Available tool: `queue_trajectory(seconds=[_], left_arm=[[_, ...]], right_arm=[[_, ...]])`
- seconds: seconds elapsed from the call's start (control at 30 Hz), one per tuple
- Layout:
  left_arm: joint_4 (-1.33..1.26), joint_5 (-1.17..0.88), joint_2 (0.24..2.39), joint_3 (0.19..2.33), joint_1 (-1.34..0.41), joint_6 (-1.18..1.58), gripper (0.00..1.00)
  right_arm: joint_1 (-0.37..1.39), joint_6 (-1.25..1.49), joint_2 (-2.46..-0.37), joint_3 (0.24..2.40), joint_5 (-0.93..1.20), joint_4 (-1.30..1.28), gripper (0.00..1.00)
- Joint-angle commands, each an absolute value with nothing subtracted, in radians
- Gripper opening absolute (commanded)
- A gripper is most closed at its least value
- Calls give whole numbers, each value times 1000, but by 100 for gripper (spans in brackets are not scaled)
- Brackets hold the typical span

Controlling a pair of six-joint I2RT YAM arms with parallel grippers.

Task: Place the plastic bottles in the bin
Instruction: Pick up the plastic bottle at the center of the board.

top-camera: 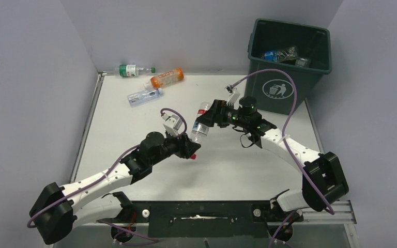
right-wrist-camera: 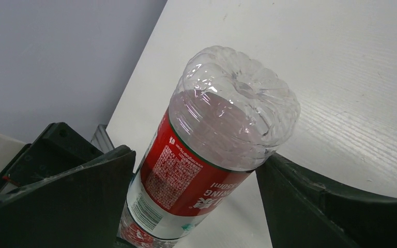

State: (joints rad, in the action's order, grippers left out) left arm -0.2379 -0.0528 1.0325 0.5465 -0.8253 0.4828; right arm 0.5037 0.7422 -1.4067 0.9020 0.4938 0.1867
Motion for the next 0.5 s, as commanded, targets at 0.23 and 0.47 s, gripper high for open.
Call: queue_trajectory(seconds=[0.23, 0.47], left_arm=[[-310, -28, 1084, 599, -859, 464, 53], [-232, -1, 1083, 649, -862, 444, 66]], right_arm=[[522, 690, -1350, 928, 493, 212, 54], [523, 655, -1336, 947, 464, 168, 52]])
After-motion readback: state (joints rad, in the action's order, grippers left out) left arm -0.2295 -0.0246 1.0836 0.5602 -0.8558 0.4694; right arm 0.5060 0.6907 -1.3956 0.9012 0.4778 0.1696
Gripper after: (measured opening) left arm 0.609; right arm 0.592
